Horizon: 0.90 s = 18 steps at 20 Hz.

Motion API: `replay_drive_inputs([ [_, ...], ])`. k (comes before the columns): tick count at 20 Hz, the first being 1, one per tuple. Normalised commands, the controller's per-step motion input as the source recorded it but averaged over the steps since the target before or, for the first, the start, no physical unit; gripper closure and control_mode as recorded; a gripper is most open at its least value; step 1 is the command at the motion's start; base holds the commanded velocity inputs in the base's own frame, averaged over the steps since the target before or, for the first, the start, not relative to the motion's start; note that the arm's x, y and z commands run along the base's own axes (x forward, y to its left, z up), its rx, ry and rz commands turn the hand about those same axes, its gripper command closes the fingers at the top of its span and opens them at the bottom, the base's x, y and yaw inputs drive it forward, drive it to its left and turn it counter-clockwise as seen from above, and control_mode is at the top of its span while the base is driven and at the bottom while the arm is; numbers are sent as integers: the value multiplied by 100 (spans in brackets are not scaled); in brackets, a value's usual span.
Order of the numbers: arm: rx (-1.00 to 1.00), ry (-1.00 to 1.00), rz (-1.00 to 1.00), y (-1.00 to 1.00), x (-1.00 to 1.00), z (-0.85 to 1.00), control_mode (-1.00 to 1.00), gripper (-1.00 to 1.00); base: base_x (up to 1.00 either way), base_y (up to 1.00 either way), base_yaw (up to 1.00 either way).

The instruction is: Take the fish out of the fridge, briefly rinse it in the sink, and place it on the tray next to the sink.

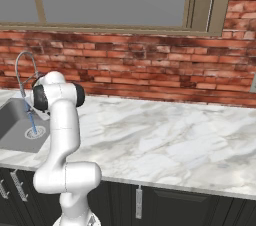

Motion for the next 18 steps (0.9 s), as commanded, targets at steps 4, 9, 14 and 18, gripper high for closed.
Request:
replay_drive_inputs([
  [4,8,0,-14,-86,-4,25,-100,100,0,0,0],
  [9,12,-1,-32,-98,-24,89,-100,100,0,0,0],
  [14,2,0,-34,-98,-38,100,-100,100,0,0,0],
  [18,0,-6,-35,-66,-44,100,-100,100,0,0,0],
])
